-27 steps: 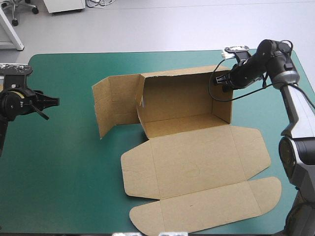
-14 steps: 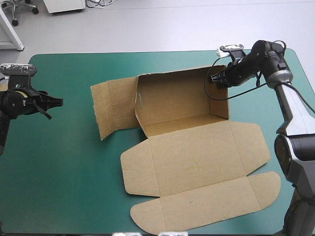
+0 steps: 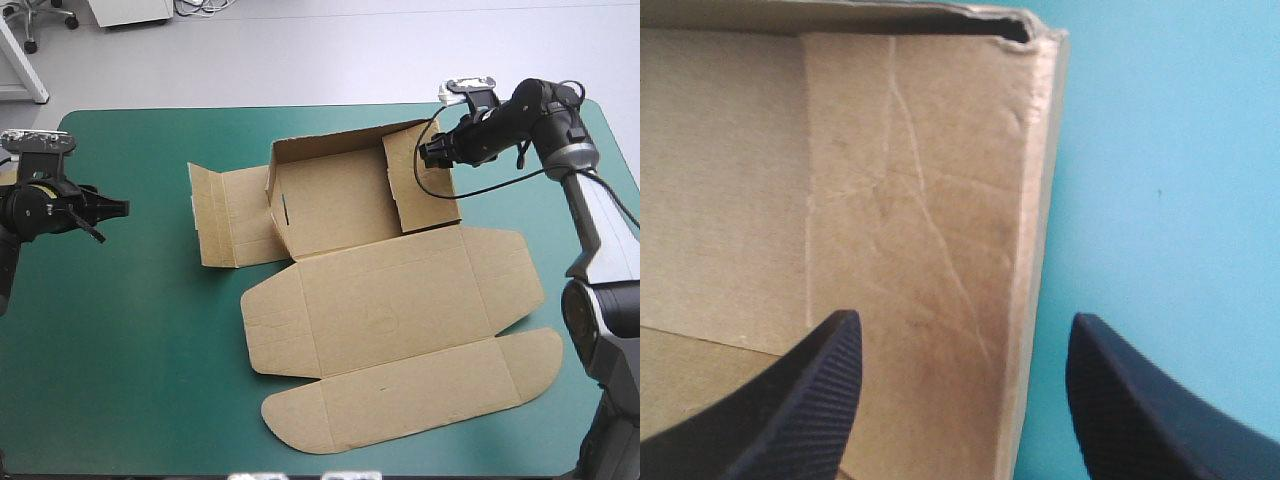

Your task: Fold the box

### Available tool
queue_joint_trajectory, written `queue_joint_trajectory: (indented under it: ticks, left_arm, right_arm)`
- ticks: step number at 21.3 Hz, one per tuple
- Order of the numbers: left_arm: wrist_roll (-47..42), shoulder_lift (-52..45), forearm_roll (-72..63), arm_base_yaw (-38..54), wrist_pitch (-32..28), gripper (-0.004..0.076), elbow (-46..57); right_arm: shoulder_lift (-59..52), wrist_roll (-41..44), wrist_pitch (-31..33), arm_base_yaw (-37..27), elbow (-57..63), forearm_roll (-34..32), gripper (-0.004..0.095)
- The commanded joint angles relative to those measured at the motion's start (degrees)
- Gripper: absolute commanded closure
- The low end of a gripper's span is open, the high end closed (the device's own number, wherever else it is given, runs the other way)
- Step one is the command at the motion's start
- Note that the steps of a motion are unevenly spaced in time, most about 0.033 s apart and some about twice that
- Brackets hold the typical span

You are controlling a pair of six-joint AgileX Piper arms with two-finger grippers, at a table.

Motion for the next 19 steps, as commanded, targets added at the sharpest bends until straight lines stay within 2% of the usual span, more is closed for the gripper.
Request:
queue_joint_trajectory:
  ticks: [1,7,9,11,13,16,19]
  left_arm:
    - [-0.3,-1.5,-0.3,0.0,-2.8,0.0429,-1.9]
    - [-0.3,-1.5,-0.3,0.0,-2.8,0.0429,-1.9]
    - [-0.3,-1.5,-0.5,0.0,-2.8,0.0429,-1.9]
    - [-0.3,-1.5,-0.5,0.0,-2.8,0.0429,-1.9]
    - [-0.3,-1.5,-0.5,0.0,-2.8,0.0429,-1.9]
    - [-0.3,-1.5,-0.5,0.0,-2.8,0.0429,-1.9]
    - [-0.3,-1.5,-0.5,0.0,-2.8,0.0429,-1.8]
  right_arm:
    - [-8.0,-0.2,-2.2,-0.2,-1.7,0.6,0.0372]
    - [-17.2,-0.6,-2.3,-0.2,-1.3,0.6,0.0374]
    - [-20.8,-1.3,-4.3,-0.2,1.3,0.7,0.0374]
    - [-24.8,-1.5,-8.3,-0.2,8.8,0.0,0.0374]
    - [-29.5,-2.6,-15.7,0.5,20.1,-0.7,0.0403]
    - [-33.9,-5.5,-33.7,2.0,36.4,-0.2,0.042]
    - [-30.6,-11.0,-33.5,2.0,38.0,2.1,0.0379]
